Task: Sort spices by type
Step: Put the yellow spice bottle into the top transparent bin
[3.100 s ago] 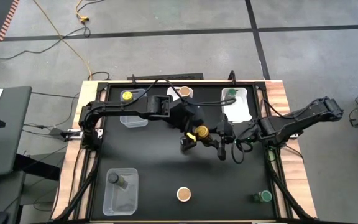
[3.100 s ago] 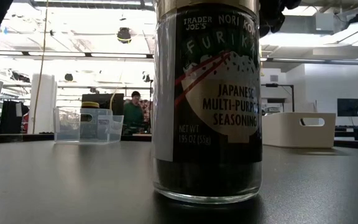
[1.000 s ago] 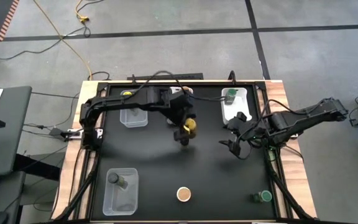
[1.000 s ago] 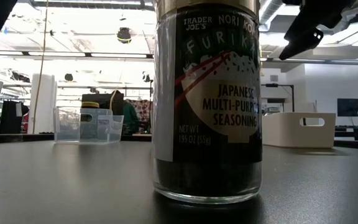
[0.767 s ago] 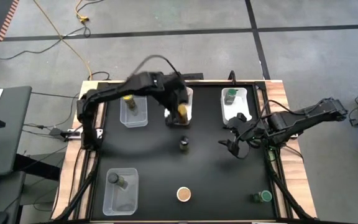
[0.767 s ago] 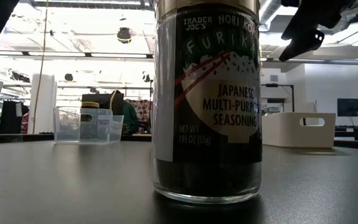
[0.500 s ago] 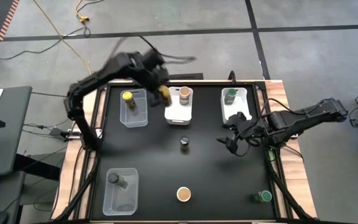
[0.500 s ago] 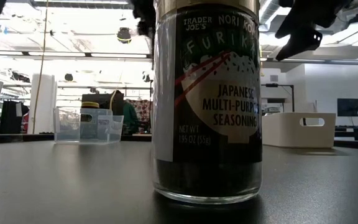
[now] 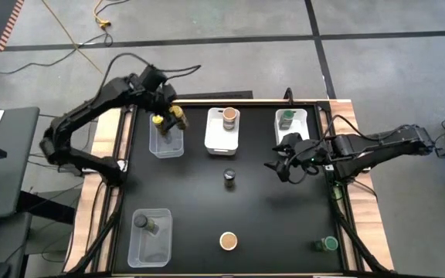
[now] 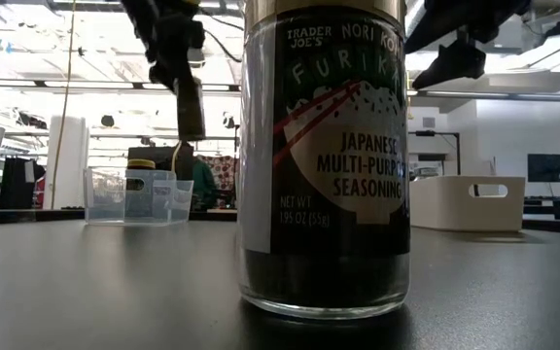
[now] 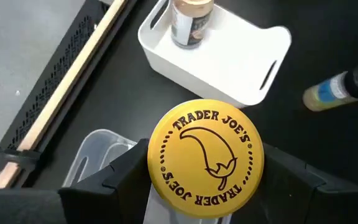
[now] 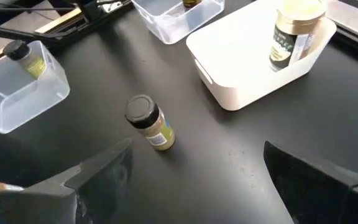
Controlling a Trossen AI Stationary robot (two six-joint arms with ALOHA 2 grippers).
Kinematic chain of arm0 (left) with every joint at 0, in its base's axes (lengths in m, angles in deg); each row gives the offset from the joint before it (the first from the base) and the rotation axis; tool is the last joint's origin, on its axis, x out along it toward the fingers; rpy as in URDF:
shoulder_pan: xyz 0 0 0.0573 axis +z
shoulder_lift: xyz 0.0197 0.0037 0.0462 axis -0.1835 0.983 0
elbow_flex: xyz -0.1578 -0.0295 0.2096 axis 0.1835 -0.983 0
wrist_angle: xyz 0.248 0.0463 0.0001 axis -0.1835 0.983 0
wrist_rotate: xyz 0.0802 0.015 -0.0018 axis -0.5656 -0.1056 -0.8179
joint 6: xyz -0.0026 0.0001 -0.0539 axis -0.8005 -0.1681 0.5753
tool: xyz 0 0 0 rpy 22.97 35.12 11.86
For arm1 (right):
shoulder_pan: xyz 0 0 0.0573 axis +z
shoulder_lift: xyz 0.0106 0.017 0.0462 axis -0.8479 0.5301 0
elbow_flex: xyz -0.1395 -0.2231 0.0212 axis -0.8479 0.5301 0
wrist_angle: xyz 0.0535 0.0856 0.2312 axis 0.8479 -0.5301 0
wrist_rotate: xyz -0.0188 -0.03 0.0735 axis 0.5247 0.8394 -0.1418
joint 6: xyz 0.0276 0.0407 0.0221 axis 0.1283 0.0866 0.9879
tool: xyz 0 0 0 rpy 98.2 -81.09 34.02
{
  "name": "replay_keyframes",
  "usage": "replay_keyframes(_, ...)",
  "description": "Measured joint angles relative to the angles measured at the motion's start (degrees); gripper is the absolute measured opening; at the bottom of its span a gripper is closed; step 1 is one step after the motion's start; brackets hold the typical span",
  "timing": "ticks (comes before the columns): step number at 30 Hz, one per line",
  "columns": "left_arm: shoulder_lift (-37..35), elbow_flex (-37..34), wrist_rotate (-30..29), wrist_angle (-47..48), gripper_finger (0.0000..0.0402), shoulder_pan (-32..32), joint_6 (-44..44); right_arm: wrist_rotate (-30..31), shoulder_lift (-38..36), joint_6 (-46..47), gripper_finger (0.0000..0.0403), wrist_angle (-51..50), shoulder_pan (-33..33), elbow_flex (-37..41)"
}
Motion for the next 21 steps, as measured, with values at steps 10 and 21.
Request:
replay_keyframes(10,-0.1,-9.8,0.0,-2.9,0.0235,4.1,-2.6,0.0,0.0,-0.1,0.0386,0.1,-2.2,0.0)
replay_keyframes(21,-0.2,-10.2,1.7,-4.0,0.0235,9.6,-6.4,0.0,0.0,-0.1,0.0386,0.6,-2.9,0.0)
